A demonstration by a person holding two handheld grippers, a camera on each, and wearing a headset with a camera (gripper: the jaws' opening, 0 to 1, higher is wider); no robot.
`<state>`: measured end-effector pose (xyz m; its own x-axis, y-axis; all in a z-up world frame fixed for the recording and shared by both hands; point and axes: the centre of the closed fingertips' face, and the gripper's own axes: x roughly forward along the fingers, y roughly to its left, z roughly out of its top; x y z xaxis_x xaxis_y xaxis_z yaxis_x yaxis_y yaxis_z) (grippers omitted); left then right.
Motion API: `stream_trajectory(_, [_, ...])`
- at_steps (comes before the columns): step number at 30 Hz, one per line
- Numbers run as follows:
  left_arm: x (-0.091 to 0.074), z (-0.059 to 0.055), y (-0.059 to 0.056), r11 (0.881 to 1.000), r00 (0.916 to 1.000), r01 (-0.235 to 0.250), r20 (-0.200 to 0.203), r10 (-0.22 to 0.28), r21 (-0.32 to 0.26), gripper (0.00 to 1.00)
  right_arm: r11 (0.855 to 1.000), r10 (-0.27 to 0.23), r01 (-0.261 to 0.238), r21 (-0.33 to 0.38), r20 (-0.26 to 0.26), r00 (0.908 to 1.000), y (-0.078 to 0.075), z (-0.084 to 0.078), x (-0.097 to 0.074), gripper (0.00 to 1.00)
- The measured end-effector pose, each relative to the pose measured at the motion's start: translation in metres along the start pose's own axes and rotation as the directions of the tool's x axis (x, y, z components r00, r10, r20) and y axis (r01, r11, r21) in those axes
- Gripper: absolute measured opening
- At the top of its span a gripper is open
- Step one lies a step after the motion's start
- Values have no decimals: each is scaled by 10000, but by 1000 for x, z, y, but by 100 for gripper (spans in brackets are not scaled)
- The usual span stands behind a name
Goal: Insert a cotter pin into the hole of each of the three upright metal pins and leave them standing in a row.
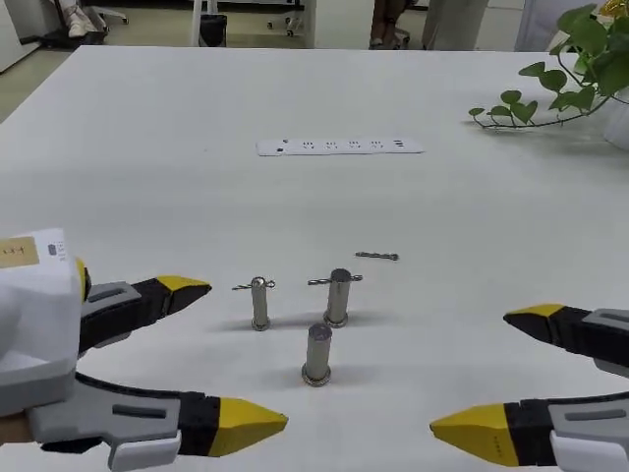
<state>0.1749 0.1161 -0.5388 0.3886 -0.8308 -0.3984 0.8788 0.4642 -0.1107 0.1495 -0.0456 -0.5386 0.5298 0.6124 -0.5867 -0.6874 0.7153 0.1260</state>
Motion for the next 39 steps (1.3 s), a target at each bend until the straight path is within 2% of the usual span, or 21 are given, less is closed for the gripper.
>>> stream_trajectory(1, [0, -4, 5, 9994, 9993, -338, -133, 337, -73, 90, 10000, -1, 1, -5, -10, 10000, 0, 0, 0, 88])
stream_trajectory(3, [0, -8, 6, 9995, 9993, -312, -193, 312, 29, 94, 10000, -25, 24, -51, -71, 10000, -1, -1, 0, 88])
stream_trajectory(5, [0, -13, 6, 9992, 9991, -357, -252, 353, -164, 99, 9999, -17, 16, -119, -122, 9999, 0, -2, 0, 88])
stream_trajectory(9, [-1, -9, 7, 9963, 9992, -390, 67, 396, -769, 99, 9999, 9, -11, -172, -158, 9999, -1, -2, 0, 86])
stream_trajectory(16, [-3, -8, 8, 9961, 9987, -515, -9, 516, -723, 99, 9994, 17, -24, -338, -231, 9997, -6, 1, -2, 84])
stream_trajectory(19, [-3, -10, 7, 9960, 9988, -495, -67, 492, -747, 99, 9980, -26, 4, -639, -333, 9994, -12, 5, -3, 83])
stream_trajectory(23, [-5, -12, 9, 9952, 9981, -606, -146, 596, -765, 99, 9958, -223, 187, -901, -385, 9990, -24, 14, -6, 79])
stream_trajectory(27, [-6, -14, 9, 9945, 9979, -640, -150, 629, -827, 99, 9882, -431, 381, -1484, -310, 9986, -40, 33, -8, 74])
stream_trajectory(35, [-7, -18, 6, 9930, 9981, -614, -155, 601, -1013, 99, 9725, -408, 245, -2316, -658, 9970, -65, 56, 0, 67])
stream_trajectory(38, [-8, -19, 5, 9926, 9980, -628, -144, 616, -1038, 99, 9680, -374, 145, -2503, -869, 9955, -71, 58, 5, 65])
stream_trajectory(39, [-8, -20, 5, 9925, 9980, -620, -149, 608, -1053, 99, 9651, -333, 38, -2619, -1083, 9936, -74, 58, 8, 64])
